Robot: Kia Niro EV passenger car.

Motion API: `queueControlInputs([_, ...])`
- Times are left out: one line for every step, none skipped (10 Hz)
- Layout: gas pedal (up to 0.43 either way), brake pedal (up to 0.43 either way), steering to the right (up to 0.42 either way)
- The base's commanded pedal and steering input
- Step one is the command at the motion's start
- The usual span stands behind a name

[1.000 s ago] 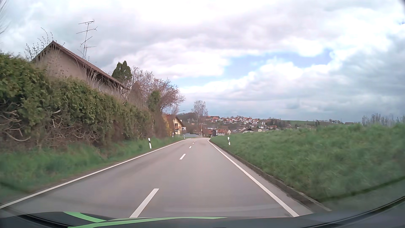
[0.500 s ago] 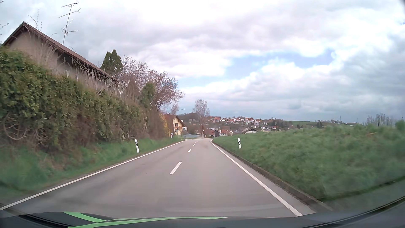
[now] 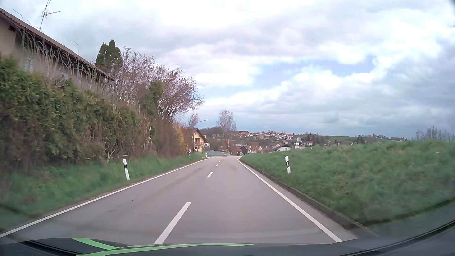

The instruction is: Follow the waypoints while adhering to traffic rules and regulations

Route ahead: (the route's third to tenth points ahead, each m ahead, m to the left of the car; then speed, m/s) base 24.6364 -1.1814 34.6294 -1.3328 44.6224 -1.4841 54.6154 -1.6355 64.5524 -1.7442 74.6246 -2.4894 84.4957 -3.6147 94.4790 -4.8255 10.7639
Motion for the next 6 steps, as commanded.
queueControlInputs([0.047, 0.000, 0.000])
queueControlInputs([0.047, 0.000, 0.000])
queueControlInputs([0.059, 0.000, 0.000])
queueControlInputs([0.059, 0.000, 0.001])
queueControlInputs([0.059, 0.000, 0.000])
queueControlInputs([0.067, 0.000, 0.001])
